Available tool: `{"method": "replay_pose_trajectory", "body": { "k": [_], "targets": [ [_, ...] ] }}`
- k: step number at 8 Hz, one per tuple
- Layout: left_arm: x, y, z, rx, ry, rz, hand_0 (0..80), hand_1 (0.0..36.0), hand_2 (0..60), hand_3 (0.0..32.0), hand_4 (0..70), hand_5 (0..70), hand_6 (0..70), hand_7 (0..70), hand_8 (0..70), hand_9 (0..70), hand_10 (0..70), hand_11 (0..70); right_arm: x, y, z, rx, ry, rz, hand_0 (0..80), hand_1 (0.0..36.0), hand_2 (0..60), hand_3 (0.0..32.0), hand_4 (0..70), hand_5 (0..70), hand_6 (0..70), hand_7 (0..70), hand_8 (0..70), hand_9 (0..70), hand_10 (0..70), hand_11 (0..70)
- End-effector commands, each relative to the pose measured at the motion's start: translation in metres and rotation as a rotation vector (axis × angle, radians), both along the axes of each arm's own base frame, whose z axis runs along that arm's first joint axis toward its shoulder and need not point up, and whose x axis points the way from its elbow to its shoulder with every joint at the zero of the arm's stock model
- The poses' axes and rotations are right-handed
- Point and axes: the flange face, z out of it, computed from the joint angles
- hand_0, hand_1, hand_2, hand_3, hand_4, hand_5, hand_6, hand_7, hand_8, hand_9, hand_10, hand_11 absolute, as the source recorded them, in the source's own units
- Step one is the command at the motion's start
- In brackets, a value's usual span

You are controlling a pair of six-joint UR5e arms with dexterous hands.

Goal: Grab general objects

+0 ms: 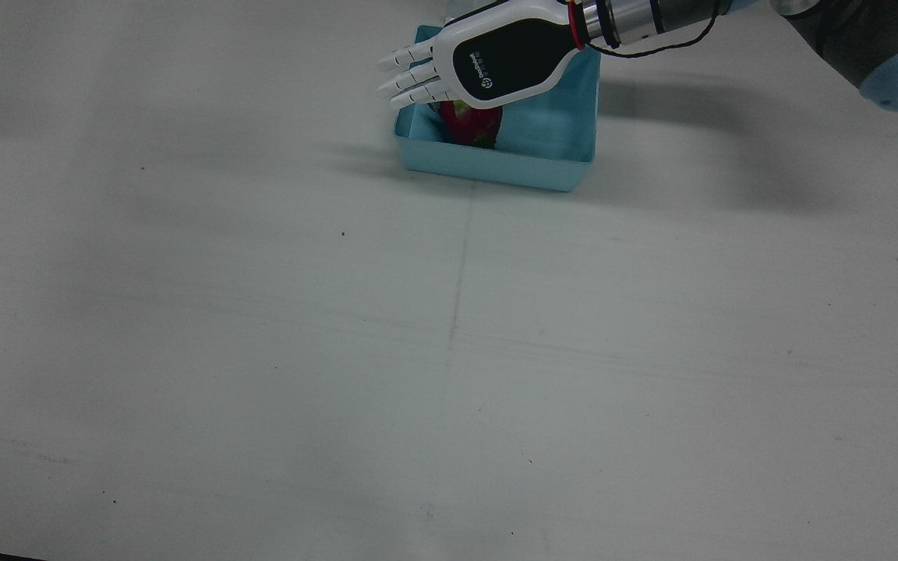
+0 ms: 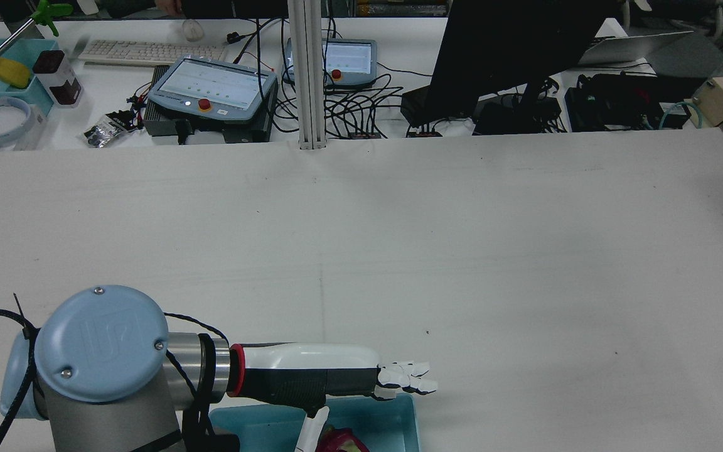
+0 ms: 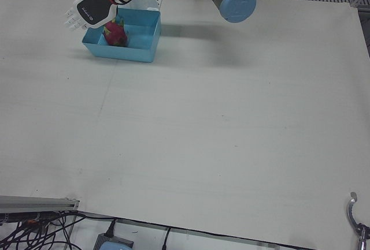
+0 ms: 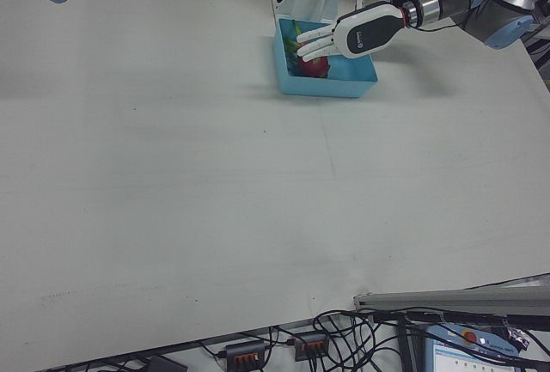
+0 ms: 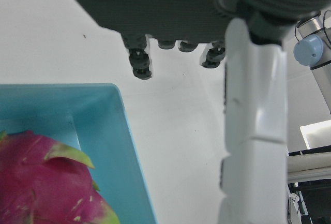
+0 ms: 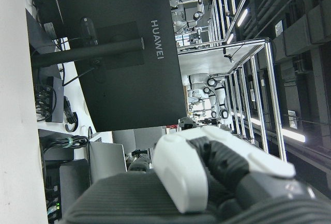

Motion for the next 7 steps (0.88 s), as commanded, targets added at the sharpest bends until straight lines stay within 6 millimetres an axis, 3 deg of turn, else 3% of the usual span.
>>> {"method": "replay_pose_trajectory", "body": {
  "k": [1,2,3,4,5,7],
  "targets": [
    [-0.011,-0.007,-0.002,0.001,-0.001,-0.018,60.0,22.1,0.0,0.0,0.0,8.6,0.0,2.8,0.0,0.2,0.0,2.4,0.000,0.000,0.000,0.000,0.000,0.000,0.0,0.0,0.0,0.0,0.0,0.0,0.0,0.0,0.0,0.0,0.0,0.0],
    [-0.024,-0.029,0.001,-0.007,-0.011,-0.064,59.3,21.3,0.0,0.0,0.0,8.3,0.0,2.0,0.0,0.0,0.0,2.4,0.000,0.000,-0.001,0.001,0.000,-0.002,0.0,0.0,0.0,0.0,0.0,0.0,0.0,0.0,0.0,0.0,0.0,0.0],
    [-0.050,-0.059,0.002,-0.007,-0.011,-0.135,58.9,21.7,0.0,0.0,0.0,9.5,0.0,2.5,0.0,0.0,0.0,2.4,0.000,0.000,-0.001,0.001,0.000,0.000,0.0,0.0,0.0,0.0,0.0,0.0,0.0,0.0,0.0,0.0,0.0,0.0],
    [-0.077,-0.090,0.006,-0.017,-0.010,-0.200,62.3,26.3,0.0,1.8,0.0,14.0,0.0,2.9,0.0,0.0,0.9,4.5,0.000,0.000,-0.001,0.001,0.000,0.000,0.0,0.0,0.0,0.0,0.0,0.0,0.0,0.0,0.0,0.0,0.0,0.0],
    [-0.091,-0.117,0.011,-0.029,-0.004,-0.245,69.4,29.2,0.0,1.4,0.0,14.4,0.0,3.8,0.0,0.0,1.2,5.3,0.000,0.000,0.000,0.000,0.000,0.000,0.0,0.0,0.0,0.0,0.0,0.0,0.0,0.0,0.0,0.0,0.0,0.0],
    [-0.099,-0.159,0.024,-0.063,0.005,-0.303,69.6,29.2,0.0,1.0,0.0,10.4,0.0,4.3,0.0,0.0,1.6,5.7,0.000,0.000,0.000,0.000,0.000,0.000,0.0,0.0,0.0,0.0,0.0,0.0,0.0,0.0,0.0,0.0,0.0,0.0]
  ]
}}
